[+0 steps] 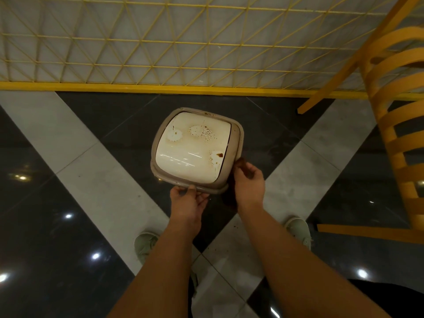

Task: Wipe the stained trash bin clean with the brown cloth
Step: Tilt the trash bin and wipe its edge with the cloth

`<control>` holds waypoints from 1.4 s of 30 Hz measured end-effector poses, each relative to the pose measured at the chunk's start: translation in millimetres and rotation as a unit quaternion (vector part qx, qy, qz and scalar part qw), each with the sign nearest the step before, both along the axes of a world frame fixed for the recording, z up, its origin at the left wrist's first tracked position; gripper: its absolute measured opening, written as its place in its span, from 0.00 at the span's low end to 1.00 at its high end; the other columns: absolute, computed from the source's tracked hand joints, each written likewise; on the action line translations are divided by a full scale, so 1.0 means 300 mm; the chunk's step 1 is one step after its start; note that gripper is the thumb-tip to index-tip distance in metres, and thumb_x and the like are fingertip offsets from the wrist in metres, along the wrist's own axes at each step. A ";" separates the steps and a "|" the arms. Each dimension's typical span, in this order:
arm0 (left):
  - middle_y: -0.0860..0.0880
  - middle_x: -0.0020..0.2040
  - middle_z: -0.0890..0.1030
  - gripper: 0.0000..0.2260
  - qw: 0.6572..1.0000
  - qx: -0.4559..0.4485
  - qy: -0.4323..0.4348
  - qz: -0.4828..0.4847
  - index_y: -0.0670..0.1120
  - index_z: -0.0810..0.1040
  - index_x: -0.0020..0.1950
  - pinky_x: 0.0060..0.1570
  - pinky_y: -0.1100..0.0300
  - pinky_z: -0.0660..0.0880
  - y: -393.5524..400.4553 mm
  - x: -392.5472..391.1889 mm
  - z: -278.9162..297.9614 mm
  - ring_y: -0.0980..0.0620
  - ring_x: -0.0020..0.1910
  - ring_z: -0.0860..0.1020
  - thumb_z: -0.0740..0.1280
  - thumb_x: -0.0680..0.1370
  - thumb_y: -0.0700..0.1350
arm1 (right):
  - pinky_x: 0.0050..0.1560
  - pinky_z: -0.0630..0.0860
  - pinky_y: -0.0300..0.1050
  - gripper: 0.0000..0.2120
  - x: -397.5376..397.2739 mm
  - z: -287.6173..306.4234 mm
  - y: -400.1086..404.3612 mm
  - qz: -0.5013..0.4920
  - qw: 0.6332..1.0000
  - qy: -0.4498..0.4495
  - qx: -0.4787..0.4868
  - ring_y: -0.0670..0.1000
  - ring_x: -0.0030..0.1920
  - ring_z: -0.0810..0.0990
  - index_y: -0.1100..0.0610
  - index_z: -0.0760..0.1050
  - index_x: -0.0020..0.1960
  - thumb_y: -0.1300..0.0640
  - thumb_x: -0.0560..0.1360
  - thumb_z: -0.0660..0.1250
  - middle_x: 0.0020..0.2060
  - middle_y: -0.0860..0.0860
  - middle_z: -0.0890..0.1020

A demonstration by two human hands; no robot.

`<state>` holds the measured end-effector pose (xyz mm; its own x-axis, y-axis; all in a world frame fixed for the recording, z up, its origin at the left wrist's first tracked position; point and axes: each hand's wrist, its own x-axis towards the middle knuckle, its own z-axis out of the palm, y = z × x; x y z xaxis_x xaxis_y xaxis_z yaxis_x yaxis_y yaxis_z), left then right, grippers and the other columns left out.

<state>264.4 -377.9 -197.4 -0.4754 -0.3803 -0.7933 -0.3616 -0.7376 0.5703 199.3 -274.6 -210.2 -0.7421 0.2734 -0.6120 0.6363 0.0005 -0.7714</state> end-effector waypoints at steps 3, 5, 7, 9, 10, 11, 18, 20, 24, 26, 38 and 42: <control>0.44 0.53 0.80 0.11 1.000 -0.010 0.000 -0.005 0.50 0.67 0.61 0.53 0.54 0.77 0.003 -0.001 -0.003 0.48 0.50 0.81 0.60 0.81 0.39 | 0.50 0.76 0.40 0.15 0.122 -0.017 -0.016 -0.018 0.999 -0.031 -0.040 0.47 0.53 0.78 0.50 0.73 0.60 0.57 0.74 0.68 0.53 0.46 0.79; 0.43 0.53 0.80 0.11 1.000 -0.007 0.005 -0.006 0.50 0.67 0.61 0.57 0.52 0.76 0.005 0.001 0.001 0.46 0.51 0.81 0.60 0.81 0.39 | 0.54 0.78 0.45 0.18 0.145 -0.022 -0.019 -0.026 0.996 -0.055 -0.058 0.48 0.53 0.78 0.51 0.72 0.62 0.58 0.73 0.68 0.53 0.48 0.80; 0.42 0.53 0.80 0.11 1.000 -0.003 0.004 -0.004 0.50 0.67 0.61 0.56 0.53 0.77 0.012 0.002 0.003 0.46 0.52 0.81 0.60 0.81 0.39 | 0.55 0.78 0.47 0.19 0.131 -0.016 -0.010 -0.024 0.995 -0.067 -0.063 0.50 0.53 0.78 0.51 0.72 0.63 0.58 0.73 0.69 0.53 0.49 0.80; 0.42 0.53 0.81 0.12 1.000 0.011 0.011 -0.011 0.49 0.67 0.62 0.56 0.53 0.76 0.034 0.001 0.007 0.46 0.52 0.81 0.60 0.81 0.38 | 0.54 0.78 0.46 0.18 0.096 -0.004 0.003 -0.030 0.996 -0.062 -0.054 0.50 0.52 0.78 0.52 0.73 0.62 0.58 0.73 0.68 0.53 0.50 0.80; 0.42 0.54 0.81 0.12 0.999 0.024 0.014 -0.018 0.48 0.67 0.63 0.58 0.52 0.75 0.050 0.002 0.010 0.46 0.52 0.81 0.60 0.80 0.38 | 0.53 0.77 0.45 0.18 0.076 0.002 0.013 -0.038 0.997 -0.054 -0.045 0.50 0.52 0.78 0.52 0.73 0.62 0.58 0.73 0.68 0.53 0.50 0.80; 0.42 0.54 0.81 0.13 0.999 0.032 0.010 -0.034 0.48 0.68 0.64 0.59 0.51 0.74 0.070 0.003 0.009 0.47 0.52 0.81 0.60 0.81 0.38 | 0.53 0.77 0.45 0.17 0.052 0.007 0.025 -0.048 0.997 -0.044 -0.034 0.50 0.51 0.78 0.53 0.73 0.62 0.58 0.74 0.67 0.53 0.50 0.80; 0.43 0.54 0.76 0.16 0.930 0.019 -0.175 -0.324 0.43 0.70 0.66 0.45 0.56 0.74 0.007 0.087 0.022 0.49 0.44 0.77 0.62 0.79 0.36 | 0.63 0.73 0.52 0.20 -0.077 0.072 0.140 -0.043 0.997 -0.023 0.066 0.53 0.59 0.76 0.48 0.72 0.67 0.58 0.76 0.67 0.59 0.50 0.77; 0.41 0.49 0.75 0.09 0.926 -0.069 -0.223 -0.296 0.40 0.75 0.57 0.46 0.53 0.74 -0.102 0.113 0.031 0.47 0.42 0.75 0.60 0.78 0.33 | 0.57 0.75 0.48 0.18 -0.055 0.087 0.168 -0.048 0.998 -0.026 0.045 0.51 0.55 0.76 0.46 0.73 0.64 0.57 0.76 0.66 0.58 0.48 0.77; 0.45 0.52 0.76 0.11 0.959 -0.217 -0.132 -0.128 0.45 0.74 0.59 0.55 0.51 0.73 -0.250 0.129 0.085 0.50 0.47 0.76 0.60 0.79 0.36 | 0.43 0.75 0.40 0.12 0.014 0.102 0.166 -0.019 1.000 -0.013 0.002 0.44 0.45 0.77 0.44 0.76 0.57 0.54 0.76 0.68 0.46 0.42 0.78; 0.47 0.57 0.76 0.14 0.966 -0.204 -0.086 -0.136 0.48 0.71 0.66 0.58 0.54 0.73 -0.228 0.115 0.098 0.49 0.53 0.76 0.60 0.80 0.39 | 0.47 0.74 0.40 0.12 0.032 0.100 0.140 0.007 1.000 0.003 0.003 0.43 0.45 0.75 0.43 0.76 0.58 0.54 0.76 0.67 0.46 0.39 0.77; 0.42 0.50 0.81 0.09 0.992 -0.046 -0.049 -0.103 0.47 0.72 0.58 0.44 0.53 0.78 -0.188 0.054 0.006 0.45 0.47 0.82 0.63 0.79 0.38 | 0.53 0.70 0.36 0.15 0.118 0.050 0.012 0.061 0.994 0.060 0.069 0.44 0.54 0.75 0.48 0.76 0.62 0.55 0.76 0.67 0.47 0.38 0.76; 0.42 0.49 0.81 0.07 0.991 -0.064 -0.053 -0.107 0.48 0.71 0.54 0.39 0.56 0.79 -0.176 0.055 -0.025 0.47 0.43 0.83 0.64 0.79 0.38 | 0.54 0.72 0.36 0.13 0.225 0.022 -0.082 0.112 0.988 0.068 0.078 0.45 0.55 0.77 0.52 0.78 0.60 0.57 0.76 0.67 0.53 0.46 0.80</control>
<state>280.9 -430.7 -204.8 -0.4728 -0.3799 -0.7951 -0.5653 -0.5613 0.6044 266.9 -299.1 -203.8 -0.8668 0.1760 -0.4666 0.4980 0.2556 -0.8287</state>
